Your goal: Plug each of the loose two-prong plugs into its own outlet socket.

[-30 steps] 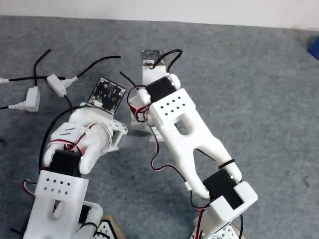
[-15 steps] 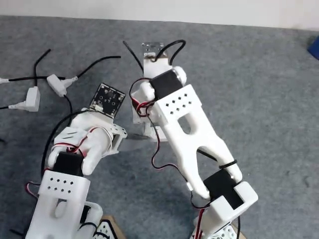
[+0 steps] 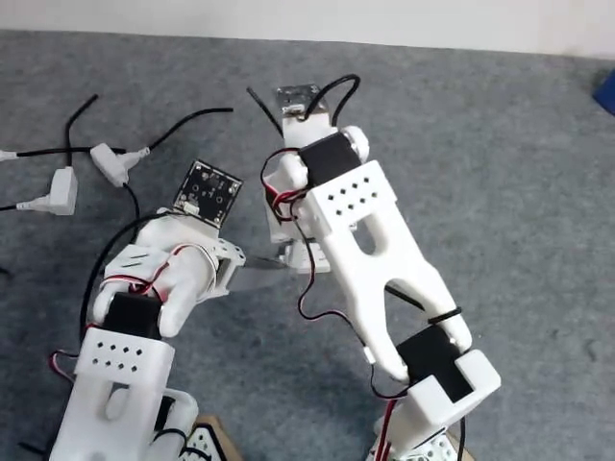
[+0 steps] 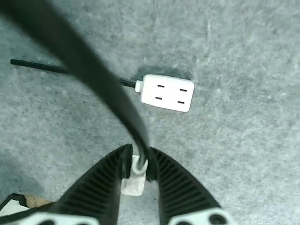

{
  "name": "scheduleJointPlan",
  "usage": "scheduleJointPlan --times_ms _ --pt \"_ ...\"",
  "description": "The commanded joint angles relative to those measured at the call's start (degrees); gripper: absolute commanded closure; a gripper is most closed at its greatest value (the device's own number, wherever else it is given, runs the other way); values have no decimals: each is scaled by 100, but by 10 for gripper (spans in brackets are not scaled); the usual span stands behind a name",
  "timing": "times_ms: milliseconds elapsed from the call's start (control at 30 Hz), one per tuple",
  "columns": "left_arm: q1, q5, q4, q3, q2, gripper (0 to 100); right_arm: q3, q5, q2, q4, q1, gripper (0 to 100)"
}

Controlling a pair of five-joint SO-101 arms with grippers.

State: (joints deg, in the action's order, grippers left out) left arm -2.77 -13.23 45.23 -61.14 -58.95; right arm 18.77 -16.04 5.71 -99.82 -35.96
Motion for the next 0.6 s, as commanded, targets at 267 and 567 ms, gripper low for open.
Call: scheduleJointPlan --times_ms 267,567 --pt "92 53 -123 101 -75 490 13 26 -277 -13 92 993" --pt "75 62 422 470 -75 490 66 -299 -40 426 207 993"
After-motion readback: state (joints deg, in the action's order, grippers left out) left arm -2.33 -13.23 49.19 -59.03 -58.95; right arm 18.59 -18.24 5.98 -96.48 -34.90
